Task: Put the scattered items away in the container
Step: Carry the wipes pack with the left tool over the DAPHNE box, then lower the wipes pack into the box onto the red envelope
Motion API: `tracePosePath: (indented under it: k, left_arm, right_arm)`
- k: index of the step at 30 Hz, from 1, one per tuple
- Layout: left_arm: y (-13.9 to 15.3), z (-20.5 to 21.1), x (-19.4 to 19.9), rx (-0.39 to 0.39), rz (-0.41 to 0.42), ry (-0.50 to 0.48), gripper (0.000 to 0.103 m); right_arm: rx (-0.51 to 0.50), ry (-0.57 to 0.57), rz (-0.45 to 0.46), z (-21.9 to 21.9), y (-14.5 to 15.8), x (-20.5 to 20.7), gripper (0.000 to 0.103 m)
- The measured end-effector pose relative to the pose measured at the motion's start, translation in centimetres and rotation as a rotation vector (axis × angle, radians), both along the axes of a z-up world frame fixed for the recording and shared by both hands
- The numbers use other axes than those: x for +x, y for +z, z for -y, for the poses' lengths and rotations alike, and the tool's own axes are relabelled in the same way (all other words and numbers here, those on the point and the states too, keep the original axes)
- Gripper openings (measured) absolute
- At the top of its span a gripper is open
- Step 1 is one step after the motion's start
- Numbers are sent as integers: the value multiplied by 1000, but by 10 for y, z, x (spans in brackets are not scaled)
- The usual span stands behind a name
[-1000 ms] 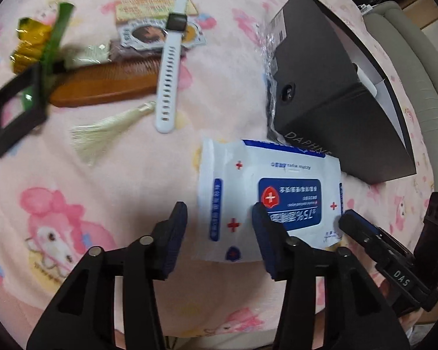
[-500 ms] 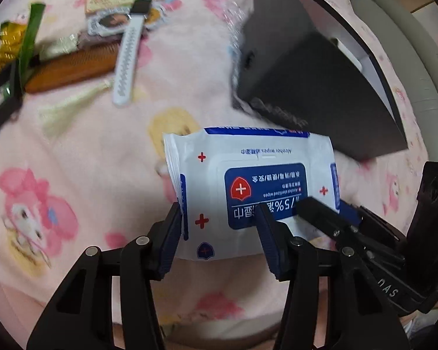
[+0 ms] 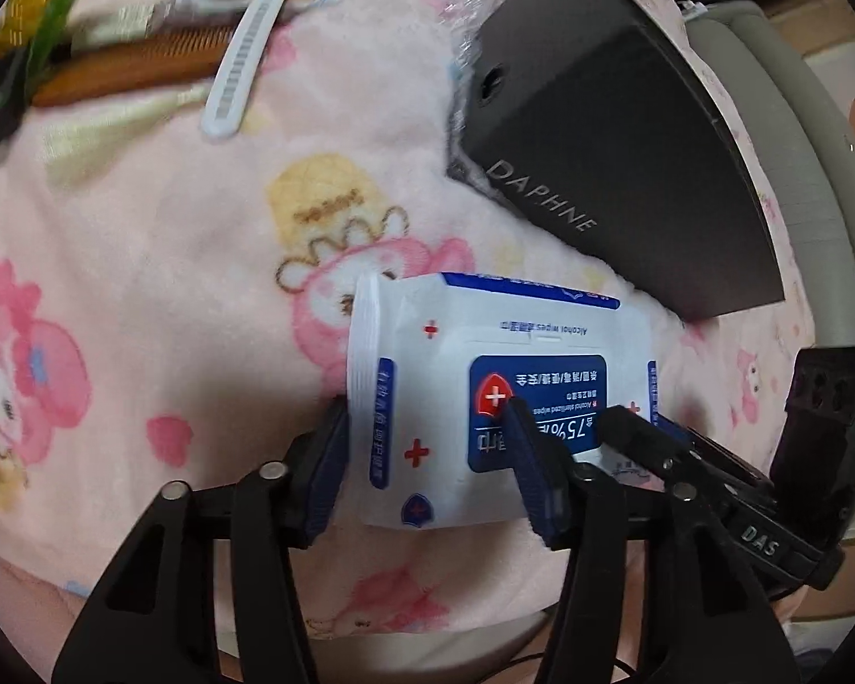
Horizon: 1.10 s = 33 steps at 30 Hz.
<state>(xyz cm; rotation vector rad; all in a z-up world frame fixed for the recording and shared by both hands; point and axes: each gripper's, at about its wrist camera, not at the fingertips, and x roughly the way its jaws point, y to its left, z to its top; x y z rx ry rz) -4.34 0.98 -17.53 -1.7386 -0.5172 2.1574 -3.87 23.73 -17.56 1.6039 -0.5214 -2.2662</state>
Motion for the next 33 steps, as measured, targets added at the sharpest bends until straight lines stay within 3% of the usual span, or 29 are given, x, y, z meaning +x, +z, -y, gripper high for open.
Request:
tracePosePath:
  k: [11,15,18,24,33]
  left_arm:
    - [97,-29,16,9,-183,-112,43]
    - [135,-58,-1,-4,-273,-150,43]
    - [150,-64,-39,1,-290,-133,43]
    - [146,-94,-109,-89,-312,-138,43]
    - [102,-117,-196,-140,-197,-110,43]
  right_arm:
    - [16,14,-208,-5,94,27,28]
    - [20,-11,-285,-21,133,23,28]
    - [47,-13,-326,-29,154,-1,28]
    - [115,-19,-315,-47,157,-68,28]
    - [81,-14,-210,-71,114,-154,28]
